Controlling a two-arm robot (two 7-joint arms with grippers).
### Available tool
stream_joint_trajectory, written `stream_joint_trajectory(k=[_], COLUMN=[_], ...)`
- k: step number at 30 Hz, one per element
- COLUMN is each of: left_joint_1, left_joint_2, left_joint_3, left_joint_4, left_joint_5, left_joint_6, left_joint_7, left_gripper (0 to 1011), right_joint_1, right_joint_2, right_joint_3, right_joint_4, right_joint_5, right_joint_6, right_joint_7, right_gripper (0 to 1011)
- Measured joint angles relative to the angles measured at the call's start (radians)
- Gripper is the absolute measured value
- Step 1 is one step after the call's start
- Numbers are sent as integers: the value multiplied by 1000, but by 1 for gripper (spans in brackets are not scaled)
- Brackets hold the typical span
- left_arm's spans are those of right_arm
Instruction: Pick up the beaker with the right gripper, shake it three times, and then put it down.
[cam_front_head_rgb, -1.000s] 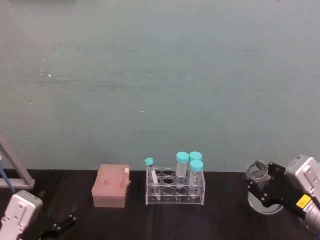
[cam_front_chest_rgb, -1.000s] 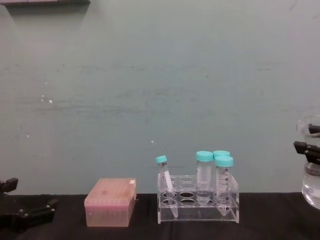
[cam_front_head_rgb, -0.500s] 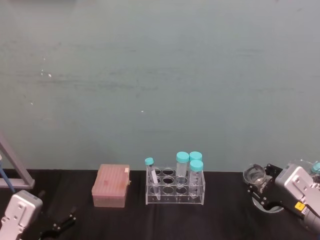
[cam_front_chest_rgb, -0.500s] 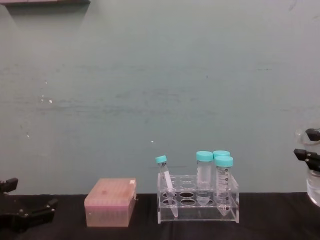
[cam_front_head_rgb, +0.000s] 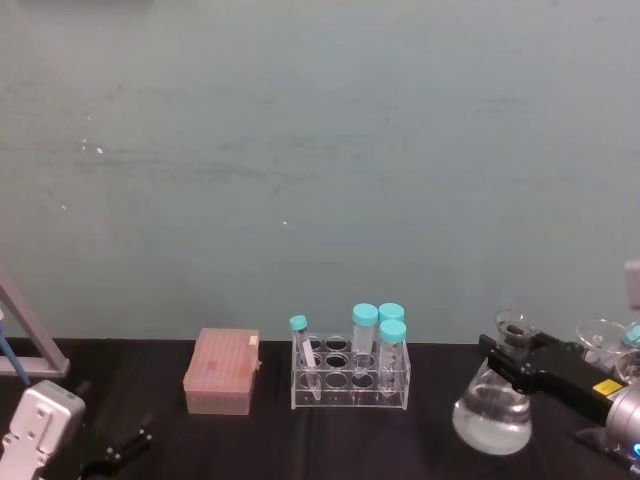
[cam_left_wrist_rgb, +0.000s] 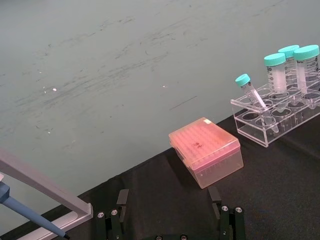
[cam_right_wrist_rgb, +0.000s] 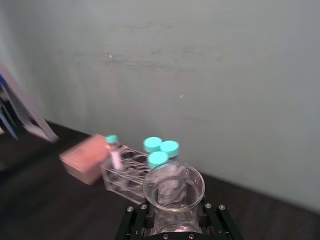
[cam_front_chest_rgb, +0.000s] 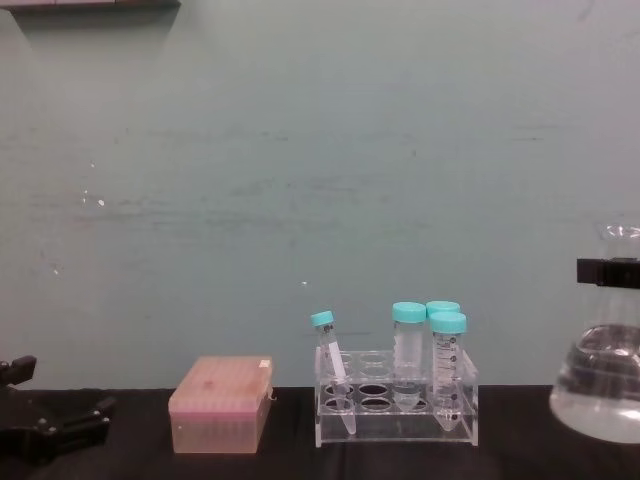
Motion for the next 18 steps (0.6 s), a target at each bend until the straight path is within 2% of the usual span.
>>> stream_joint_trajectory(k=[1,3,6,11,18], left_joint_1=[0,0,0,0,0], left_joint_2=[0,0,0,0,0], left_joint_3=[0,0,0,0,0], left_joint_4=[0,0,0,0,0], left_joint_5=[0,0,0,0,0], left_joint_6=[0,0,0,0,0], left_joint_7=[0,0,0,0,0], left_gripper=[1000,1000,1000,1000,1000], right_joint_1=[-1,-3,-7,-15,-23], right_joint_2=[-16,-34,-41,-31,-10], right_joint_3=[17,34,39,29,4], right_joint_4=[-7,-16,-25,-35,-48], right_joint_5=[43,94,123,127,113], right_joint_6=[51,111,147,149,116], right_joint_7=[-1,-4,-14,-23,-33], right_gripper=[452,452,452,452,452])
